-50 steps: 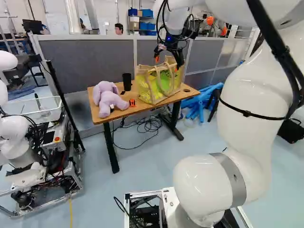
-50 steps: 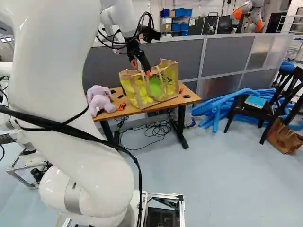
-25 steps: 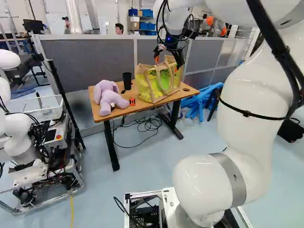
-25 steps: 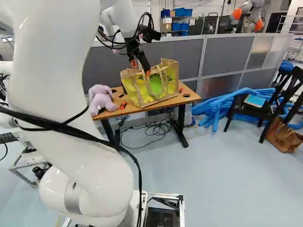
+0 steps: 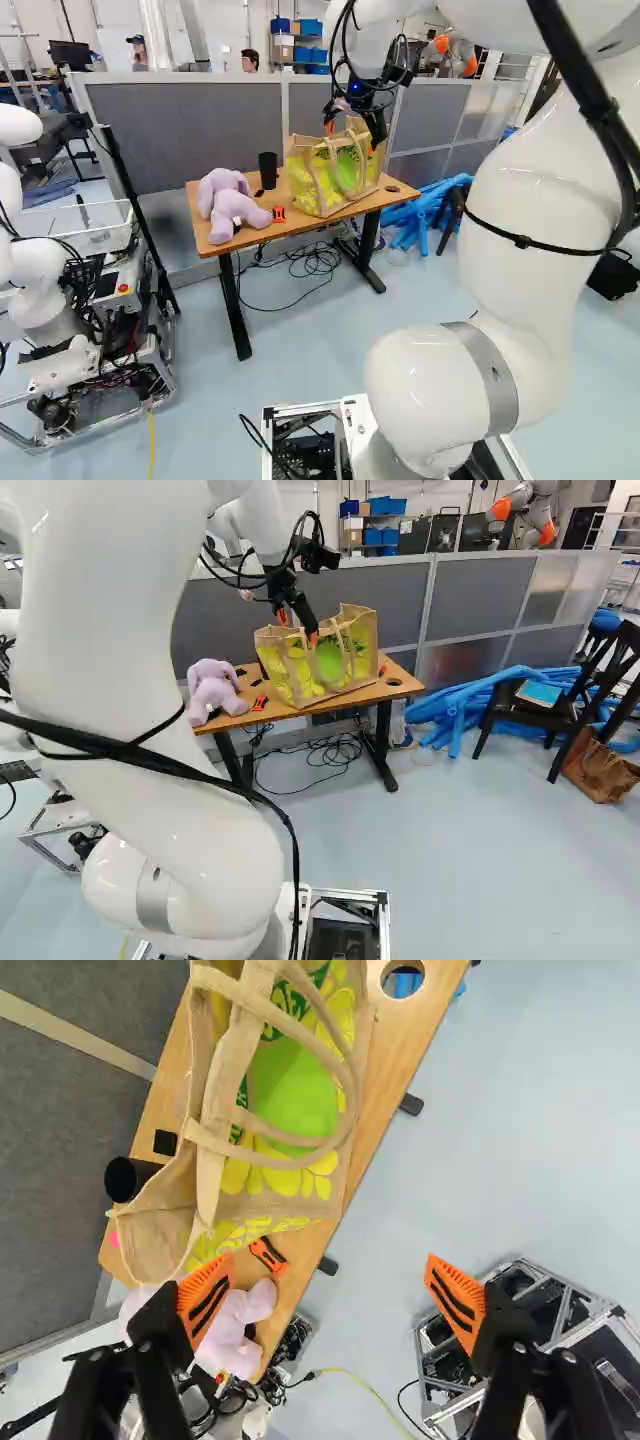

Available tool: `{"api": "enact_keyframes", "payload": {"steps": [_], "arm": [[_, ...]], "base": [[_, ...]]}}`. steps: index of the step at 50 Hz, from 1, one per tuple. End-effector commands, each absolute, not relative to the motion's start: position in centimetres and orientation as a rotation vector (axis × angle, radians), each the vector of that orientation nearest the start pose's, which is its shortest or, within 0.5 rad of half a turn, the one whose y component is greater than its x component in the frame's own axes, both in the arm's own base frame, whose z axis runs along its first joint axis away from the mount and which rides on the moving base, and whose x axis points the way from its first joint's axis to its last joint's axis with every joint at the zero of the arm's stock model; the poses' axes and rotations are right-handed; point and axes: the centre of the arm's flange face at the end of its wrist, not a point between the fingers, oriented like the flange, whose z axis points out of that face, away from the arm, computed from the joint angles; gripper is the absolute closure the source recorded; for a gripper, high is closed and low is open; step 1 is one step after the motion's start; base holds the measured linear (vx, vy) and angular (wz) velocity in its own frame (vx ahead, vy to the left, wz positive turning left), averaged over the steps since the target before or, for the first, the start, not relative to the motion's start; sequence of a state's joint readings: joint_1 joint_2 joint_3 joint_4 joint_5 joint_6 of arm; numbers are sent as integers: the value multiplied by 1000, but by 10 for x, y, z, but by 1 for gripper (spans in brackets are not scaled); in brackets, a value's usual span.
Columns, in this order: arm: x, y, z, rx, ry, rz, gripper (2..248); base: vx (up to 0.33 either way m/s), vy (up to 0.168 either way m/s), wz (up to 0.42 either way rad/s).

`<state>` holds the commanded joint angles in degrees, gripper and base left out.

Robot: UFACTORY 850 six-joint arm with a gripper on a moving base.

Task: Pick up the bag on the ground and place it on the table

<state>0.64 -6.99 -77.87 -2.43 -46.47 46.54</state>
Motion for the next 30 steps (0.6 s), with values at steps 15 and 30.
{"api": "enact_keyframes", "payload": {"steps": [15, 30], "arm": [[532, 3, 656, -2725, 1061, -654, 3], [525, 3, 636, -2726, 985, -721, 3]], "base": [[0, 0, 0], [0, 0, 0]]}}
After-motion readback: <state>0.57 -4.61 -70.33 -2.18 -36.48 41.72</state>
